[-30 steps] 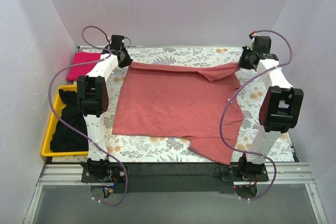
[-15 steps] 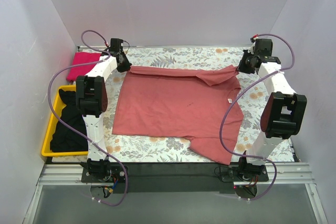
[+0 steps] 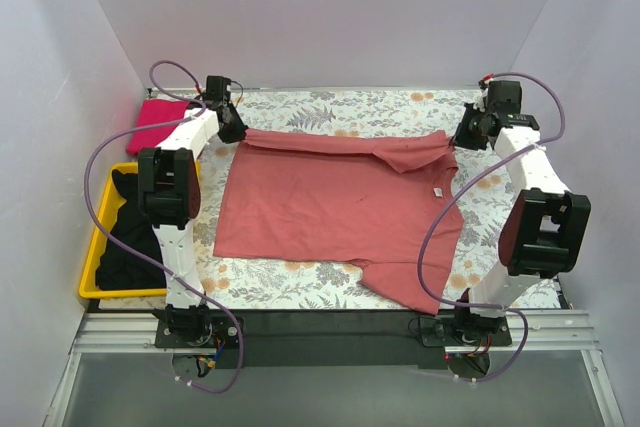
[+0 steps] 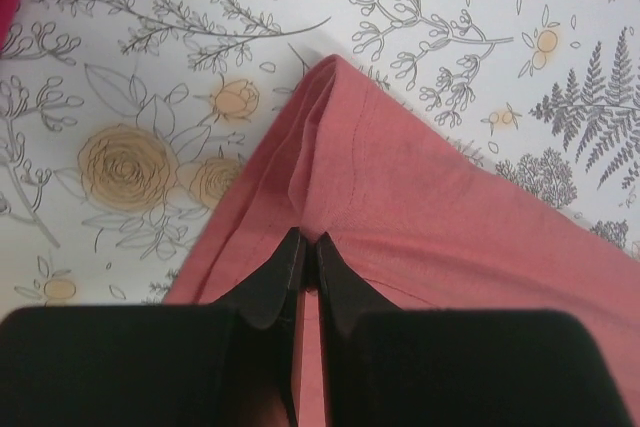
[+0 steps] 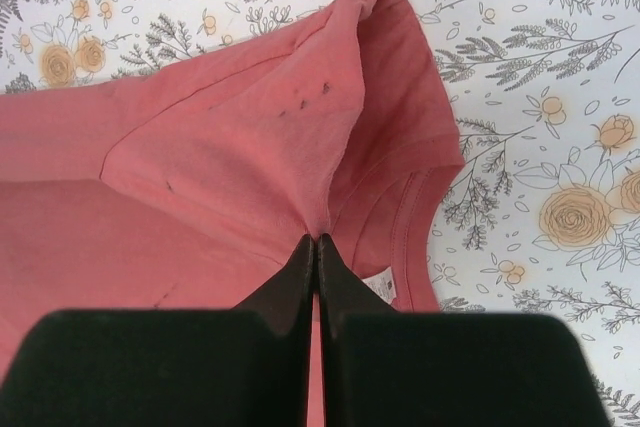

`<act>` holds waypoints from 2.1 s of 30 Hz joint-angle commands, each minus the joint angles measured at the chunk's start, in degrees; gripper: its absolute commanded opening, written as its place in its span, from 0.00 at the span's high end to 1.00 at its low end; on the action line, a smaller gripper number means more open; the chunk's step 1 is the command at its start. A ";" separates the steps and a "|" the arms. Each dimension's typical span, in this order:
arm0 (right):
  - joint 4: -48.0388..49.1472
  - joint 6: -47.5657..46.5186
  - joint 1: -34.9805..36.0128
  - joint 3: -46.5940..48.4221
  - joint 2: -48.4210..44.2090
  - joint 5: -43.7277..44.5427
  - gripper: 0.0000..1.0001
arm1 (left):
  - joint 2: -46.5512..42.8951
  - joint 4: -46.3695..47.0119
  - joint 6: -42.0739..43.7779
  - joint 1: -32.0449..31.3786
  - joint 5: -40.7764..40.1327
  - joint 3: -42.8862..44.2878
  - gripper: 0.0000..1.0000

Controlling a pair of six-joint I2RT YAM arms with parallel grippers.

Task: Fold and stack the t-shirts
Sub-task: Fold the tshirt

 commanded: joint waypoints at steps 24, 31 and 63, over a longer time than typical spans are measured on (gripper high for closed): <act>-1.81 1.65 -0.80 -11.69 -2.71 2.63 0.99 | -6.98 0.05 -0.79 0.64 -0.55 -12.83 1.00; -2.33 1.91 -0.98 -9.68 -4.47 2.89 0.99 | -6.62 -0.21 -0.18 0.64 -1.78 -11.43 1.00; -2.43 4.28 -0.98 -21.18 -7.11 3.77 0.99 | -2.67 -2.14 1.50 0.64 -6.88 -11.34 1.00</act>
